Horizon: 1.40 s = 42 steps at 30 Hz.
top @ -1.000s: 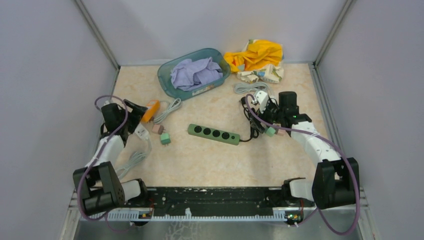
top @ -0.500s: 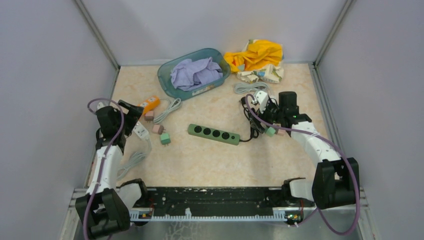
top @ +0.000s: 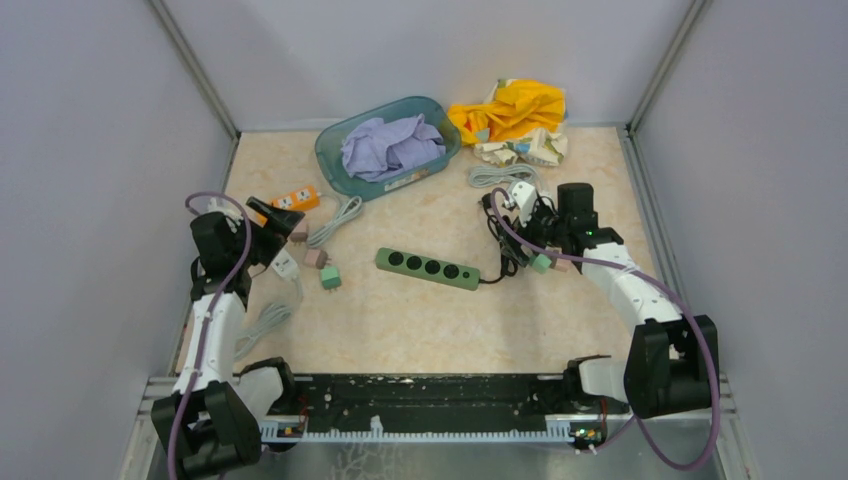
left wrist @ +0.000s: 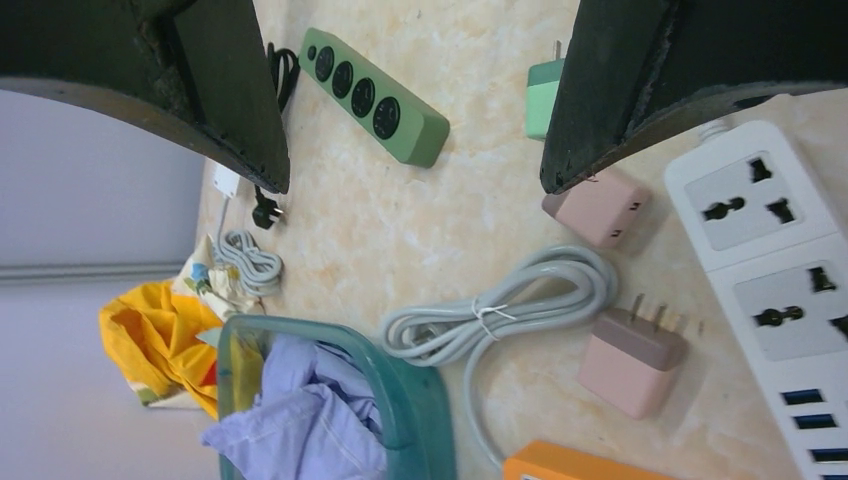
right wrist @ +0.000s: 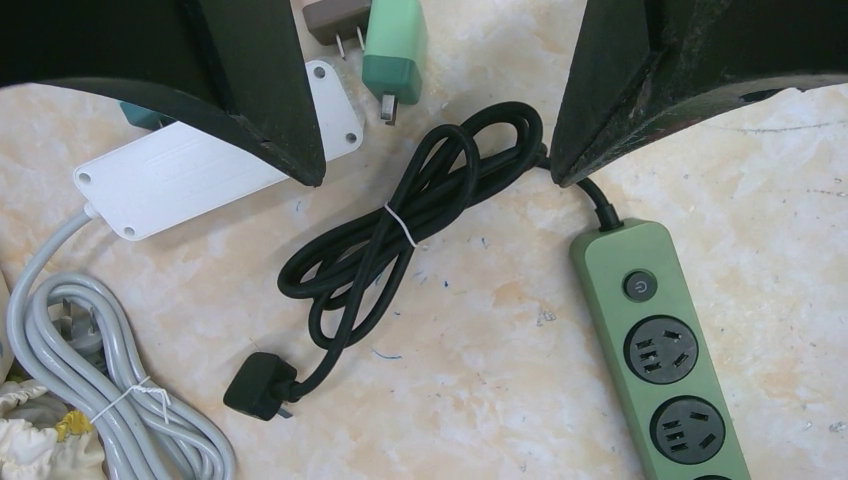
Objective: Pull the plug off the socket
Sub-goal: Reset both arms
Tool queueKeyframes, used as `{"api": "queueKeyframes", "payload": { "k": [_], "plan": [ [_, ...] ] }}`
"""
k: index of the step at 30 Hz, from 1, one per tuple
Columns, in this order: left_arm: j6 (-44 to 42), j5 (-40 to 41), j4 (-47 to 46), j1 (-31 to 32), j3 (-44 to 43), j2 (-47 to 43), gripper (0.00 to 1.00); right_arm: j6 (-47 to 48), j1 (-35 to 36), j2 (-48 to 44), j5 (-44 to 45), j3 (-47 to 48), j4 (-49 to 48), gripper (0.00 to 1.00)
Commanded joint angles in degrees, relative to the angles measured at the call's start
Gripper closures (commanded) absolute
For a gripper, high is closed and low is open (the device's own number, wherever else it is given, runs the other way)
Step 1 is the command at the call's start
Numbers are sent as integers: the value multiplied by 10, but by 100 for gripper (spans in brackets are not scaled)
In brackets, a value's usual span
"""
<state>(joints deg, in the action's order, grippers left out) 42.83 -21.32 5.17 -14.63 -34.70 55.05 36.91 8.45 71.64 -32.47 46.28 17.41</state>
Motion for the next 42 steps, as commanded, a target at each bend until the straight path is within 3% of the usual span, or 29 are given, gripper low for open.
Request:
{"api": "queueKeyframes", "payload": {
  "k": [1,19,28,32,38,42],
  "plan": [
    [-2,-82,-40,-3,-3,2,0,1,-3,-18,-13,11,-13,17],
    [7,-275,-139,-3,23,2,0,0,-3,-18,-15,12,-13,17],
    [-20,-315,-167,23,12,-63,0,-6,-3,-22,-25,14,-13,16],
    [-67,-288,-135,93,-18,-83,0,-10,-3,-25,-26,16,-13,16],
    [-180,-166,-32,302,-120,-49,0,-16,-3,-35,-29,27,-7,16],
    [-226,-122,6,355,-154,-27,0,-21,-3,-46,-31,36,-3,15]
  ]
}}
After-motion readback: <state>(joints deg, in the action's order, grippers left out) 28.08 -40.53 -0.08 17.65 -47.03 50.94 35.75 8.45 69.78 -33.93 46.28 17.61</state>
